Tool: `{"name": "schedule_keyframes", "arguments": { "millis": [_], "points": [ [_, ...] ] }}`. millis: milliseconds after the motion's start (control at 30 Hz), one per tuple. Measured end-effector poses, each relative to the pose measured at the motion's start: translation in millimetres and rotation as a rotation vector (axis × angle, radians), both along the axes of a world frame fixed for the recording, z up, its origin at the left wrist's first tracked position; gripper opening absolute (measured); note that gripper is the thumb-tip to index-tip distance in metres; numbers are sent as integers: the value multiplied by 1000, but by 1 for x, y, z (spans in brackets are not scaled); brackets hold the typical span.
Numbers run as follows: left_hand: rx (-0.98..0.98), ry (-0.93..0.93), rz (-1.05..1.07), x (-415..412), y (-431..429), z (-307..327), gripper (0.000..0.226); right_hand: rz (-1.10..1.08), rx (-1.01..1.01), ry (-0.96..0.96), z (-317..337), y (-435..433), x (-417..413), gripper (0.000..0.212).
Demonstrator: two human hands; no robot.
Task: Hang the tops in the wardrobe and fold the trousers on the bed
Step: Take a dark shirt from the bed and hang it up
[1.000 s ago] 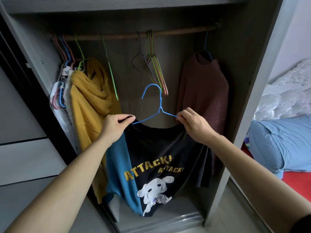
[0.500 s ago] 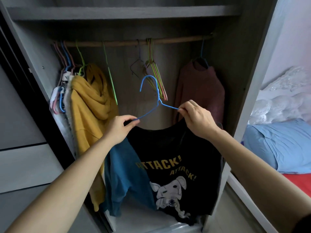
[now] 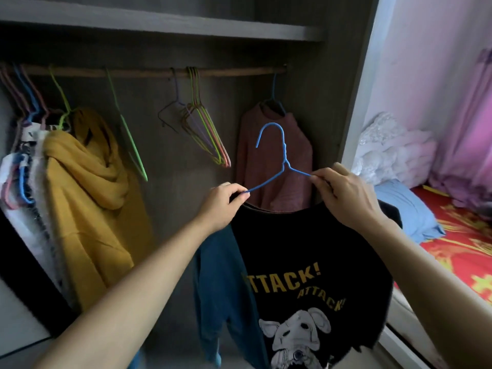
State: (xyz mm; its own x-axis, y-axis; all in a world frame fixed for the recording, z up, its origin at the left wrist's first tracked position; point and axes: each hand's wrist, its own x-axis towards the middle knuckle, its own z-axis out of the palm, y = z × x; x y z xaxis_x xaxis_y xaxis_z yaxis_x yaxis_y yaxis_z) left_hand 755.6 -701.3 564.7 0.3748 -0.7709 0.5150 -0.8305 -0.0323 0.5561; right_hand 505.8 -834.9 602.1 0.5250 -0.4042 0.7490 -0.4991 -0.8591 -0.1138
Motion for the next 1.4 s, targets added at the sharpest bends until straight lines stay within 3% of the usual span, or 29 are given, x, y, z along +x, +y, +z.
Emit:
{"name": "schedule_keyframes", "arguments": {
  "millis": [233, 467, 600, 733, 933, 1067, 1167, 1400],
  "points": [
    [128, -257, -39, 15, -54, 38, 27, -213, -20, 14, 29, -15, 9, 34],
    [-137, -523, 149, 70, -113, 121, 22, -321, -71, -38, 85, -82, 90, 25],
    [83, -710, 384, 114, -145, 157, 47, -324, -19, -52, 103, -125, 144, 19],
    [133, -741, 561, 149, -171, 184, 59, -279, -4, -43, 122, -157, 188, 19],
    [188, -767, 593, 186, -215, 202, 87, -217, 30, -63, 147, -202, 231, 16],
    [137, -817, 626, 200, -227, 182, 102, -184, 153, 85, 128, -221, 265, 22],
    [77, -840, 613, 208, -230, 178, 105, -141, 204, 101, 95, -228, 275, 24],
    [103, -819, 583, 205, -225, 179, 101, -130, 248, 164, 83, -215, 258, 53]
  ]
}}
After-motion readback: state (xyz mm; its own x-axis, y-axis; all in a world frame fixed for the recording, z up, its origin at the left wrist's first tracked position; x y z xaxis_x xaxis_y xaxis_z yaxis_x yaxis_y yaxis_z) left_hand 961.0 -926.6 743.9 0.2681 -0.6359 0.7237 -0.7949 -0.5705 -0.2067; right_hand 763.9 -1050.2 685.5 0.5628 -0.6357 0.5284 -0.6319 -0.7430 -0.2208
